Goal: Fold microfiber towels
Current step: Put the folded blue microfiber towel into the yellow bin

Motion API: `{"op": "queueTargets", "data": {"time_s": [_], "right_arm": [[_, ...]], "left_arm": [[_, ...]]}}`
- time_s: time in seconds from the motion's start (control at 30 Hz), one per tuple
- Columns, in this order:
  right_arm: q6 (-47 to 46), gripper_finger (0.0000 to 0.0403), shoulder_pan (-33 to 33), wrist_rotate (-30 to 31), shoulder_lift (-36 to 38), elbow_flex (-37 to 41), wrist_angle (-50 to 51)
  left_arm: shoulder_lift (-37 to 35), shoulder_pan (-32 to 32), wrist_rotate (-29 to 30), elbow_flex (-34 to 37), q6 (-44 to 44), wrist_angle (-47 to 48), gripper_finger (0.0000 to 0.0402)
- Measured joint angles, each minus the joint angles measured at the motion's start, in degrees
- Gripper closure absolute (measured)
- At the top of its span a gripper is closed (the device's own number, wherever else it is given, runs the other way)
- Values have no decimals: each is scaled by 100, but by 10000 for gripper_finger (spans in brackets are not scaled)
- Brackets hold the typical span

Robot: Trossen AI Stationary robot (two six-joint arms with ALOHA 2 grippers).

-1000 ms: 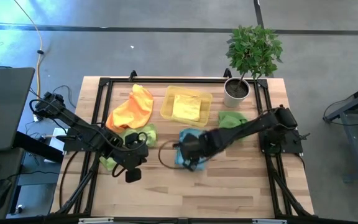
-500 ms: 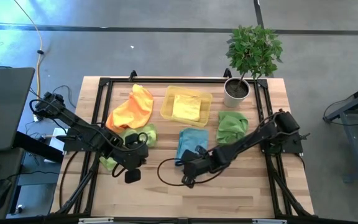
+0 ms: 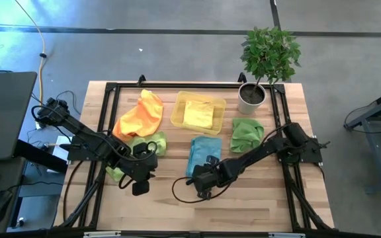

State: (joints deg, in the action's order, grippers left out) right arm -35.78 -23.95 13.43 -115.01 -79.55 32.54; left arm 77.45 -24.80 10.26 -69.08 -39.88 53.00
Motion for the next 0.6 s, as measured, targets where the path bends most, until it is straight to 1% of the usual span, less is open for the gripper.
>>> {"op": "queueTargets", "data": {"time_s": [0.23, 0.37, 0.47, 0.6], "right_arm": [[-31, 222, 100, -2, -335, 0, 133], [-370, 226, 183, 2, -435, -30, 126], [-530, 252, 234, -7, -559, -37, 142], [-798, 316, 265, 9, -715, -55, 133]], "left_arm": [[0, 2, -2, 0, -4, -6, 309], [0, 0, -15, 0, -52, -6, 309], [0, 0, -15, -2, -150, -6, 310], [0, 0, -17, -2, -212, -6, 310]]}}
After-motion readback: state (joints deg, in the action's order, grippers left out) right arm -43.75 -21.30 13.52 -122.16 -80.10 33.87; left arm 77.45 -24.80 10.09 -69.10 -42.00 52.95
